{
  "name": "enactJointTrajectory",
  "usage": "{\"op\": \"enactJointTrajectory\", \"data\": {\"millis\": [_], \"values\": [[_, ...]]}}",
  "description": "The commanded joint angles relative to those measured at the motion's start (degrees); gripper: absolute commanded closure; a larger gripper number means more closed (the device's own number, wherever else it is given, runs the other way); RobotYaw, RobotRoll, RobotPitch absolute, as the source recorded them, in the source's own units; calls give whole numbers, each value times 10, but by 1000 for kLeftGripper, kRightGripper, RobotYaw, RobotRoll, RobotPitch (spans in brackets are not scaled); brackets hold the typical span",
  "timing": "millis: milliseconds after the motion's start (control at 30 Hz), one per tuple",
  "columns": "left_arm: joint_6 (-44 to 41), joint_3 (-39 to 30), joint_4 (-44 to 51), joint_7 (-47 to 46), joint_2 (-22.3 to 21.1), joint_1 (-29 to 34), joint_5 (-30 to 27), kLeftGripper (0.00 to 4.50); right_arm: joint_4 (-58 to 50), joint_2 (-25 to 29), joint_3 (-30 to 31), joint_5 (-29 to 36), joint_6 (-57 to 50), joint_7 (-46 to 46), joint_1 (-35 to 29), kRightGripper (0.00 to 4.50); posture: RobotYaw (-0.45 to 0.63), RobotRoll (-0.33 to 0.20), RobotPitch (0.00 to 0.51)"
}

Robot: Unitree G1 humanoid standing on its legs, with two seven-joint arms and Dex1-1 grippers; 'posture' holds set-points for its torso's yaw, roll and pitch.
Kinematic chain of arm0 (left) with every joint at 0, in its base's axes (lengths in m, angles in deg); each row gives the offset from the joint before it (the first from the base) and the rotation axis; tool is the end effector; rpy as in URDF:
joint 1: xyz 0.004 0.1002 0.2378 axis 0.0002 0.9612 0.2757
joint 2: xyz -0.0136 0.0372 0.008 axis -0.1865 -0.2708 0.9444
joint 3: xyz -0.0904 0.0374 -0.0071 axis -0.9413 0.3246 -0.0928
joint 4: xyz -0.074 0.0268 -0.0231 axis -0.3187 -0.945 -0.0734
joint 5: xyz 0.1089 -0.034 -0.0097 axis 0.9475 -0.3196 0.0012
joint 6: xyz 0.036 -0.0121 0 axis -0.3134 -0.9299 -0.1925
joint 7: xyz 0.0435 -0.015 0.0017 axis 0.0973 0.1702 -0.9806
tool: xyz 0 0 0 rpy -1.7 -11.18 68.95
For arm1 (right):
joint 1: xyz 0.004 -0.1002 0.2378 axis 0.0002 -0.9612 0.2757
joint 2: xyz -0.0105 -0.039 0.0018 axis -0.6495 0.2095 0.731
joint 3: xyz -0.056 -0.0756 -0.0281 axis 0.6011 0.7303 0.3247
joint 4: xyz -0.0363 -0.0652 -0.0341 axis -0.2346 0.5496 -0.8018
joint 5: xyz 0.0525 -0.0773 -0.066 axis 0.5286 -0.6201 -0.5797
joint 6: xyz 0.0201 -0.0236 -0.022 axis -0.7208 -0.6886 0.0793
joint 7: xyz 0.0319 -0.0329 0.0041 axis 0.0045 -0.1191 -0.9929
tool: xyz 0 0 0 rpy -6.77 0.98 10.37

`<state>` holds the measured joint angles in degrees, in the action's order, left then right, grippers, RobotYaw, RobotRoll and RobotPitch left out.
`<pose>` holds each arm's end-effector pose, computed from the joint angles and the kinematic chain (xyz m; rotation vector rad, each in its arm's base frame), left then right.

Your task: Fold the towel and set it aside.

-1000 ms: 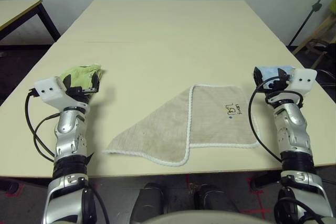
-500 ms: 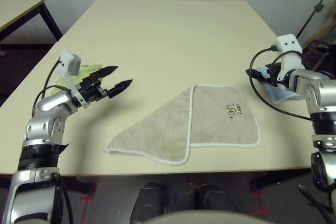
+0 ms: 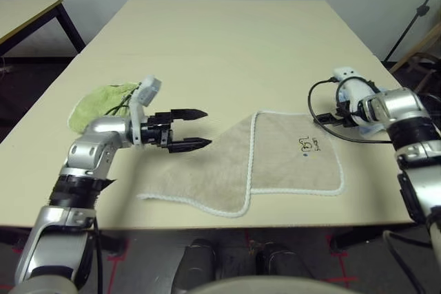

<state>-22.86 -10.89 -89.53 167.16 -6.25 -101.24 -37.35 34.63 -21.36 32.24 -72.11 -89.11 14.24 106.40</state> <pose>0.2787 0.2424 0.1469 0.0762 0.1877 -1.4334 0.3487 -0.2525 0.1550 -0.2064 0.9145 0.3425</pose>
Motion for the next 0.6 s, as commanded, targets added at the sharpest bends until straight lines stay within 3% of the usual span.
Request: {"op": "enactJointTrajectory", "data": {"millis": [33, 200, 267, 367, 600], "values": [[-10, 11, 24, -2, 9, 11, -1, 14, 74, -20, -5, -24, 39, 17, 15, 0, 164, 0, 19], [-14, 7, 32, -17, 12, 14, 7, 14, 134, -38, -22, -39, 72, 31, 29, 0, 170, 0, 21], [-25, 8, 34, -20, 7, 12, 7, 0, 145, -43, -28, -40, 79, 29, 32, 408, 173, 0, 21], [-35, 7, 35, -24, 5, 10, 6, 0, 151, -47, -34, -44, 83, 28, 40, 1261, 174, 0, 21], [-72, 8, 45, -73, 17, -8, 10, 0, 126, -47, -47, -48, 91, 20, 73, 3936, 164, 0, 25]]}}
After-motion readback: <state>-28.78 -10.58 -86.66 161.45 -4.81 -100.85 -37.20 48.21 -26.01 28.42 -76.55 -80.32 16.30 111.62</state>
